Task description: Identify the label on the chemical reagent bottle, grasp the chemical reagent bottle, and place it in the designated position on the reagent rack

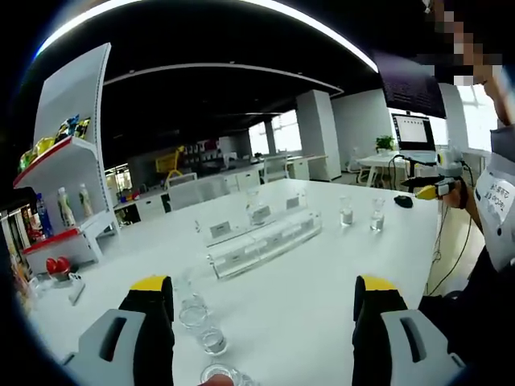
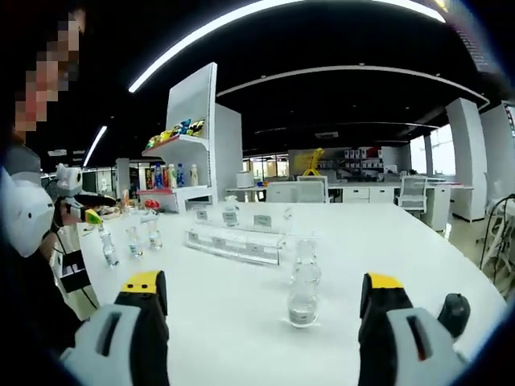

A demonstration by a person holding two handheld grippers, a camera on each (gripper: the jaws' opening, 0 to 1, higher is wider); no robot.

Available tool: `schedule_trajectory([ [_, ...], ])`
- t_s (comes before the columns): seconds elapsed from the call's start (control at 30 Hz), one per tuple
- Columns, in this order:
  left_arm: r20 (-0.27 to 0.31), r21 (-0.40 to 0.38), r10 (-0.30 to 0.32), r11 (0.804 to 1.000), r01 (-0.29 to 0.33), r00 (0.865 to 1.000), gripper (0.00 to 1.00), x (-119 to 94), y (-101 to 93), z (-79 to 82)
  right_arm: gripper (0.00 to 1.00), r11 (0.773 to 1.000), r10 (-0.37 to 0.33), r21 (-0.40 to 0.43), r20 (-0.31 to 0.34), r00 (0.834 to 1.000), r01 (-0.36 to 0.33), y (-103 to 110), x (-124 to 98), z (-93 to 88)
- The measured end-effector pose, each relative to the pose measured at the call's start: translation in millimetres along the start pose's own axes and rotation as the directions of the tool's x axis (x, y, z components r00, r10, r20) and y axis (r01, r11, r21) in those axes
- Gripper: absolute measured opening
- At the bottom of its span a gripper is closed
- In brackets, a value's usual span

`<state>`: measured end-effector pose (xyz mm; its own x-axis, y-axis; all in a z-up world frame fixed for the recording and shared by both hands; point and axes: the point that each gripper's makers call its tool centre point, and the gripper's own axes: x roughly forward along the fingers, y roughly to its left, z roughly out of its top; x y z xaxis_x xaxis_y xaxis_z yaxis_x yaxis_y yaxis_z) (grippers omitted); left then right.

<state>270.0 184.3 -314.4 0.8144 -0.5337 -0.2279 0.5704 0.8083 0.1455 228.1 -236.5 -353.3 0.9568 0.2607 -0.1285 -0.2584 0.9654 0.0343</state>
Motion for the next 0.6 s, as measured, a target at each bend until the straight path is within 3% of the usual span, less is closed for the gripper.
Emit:
schedule_trajectory([
  [0.6,-0.016,0.014,0.003,1.0,-0.002,1.0,0.93,2,1.0,-3.6,0.95,1.0,-0.011,-0.024,-0.046,0.999,0.01,-2,7,-15.5],
])
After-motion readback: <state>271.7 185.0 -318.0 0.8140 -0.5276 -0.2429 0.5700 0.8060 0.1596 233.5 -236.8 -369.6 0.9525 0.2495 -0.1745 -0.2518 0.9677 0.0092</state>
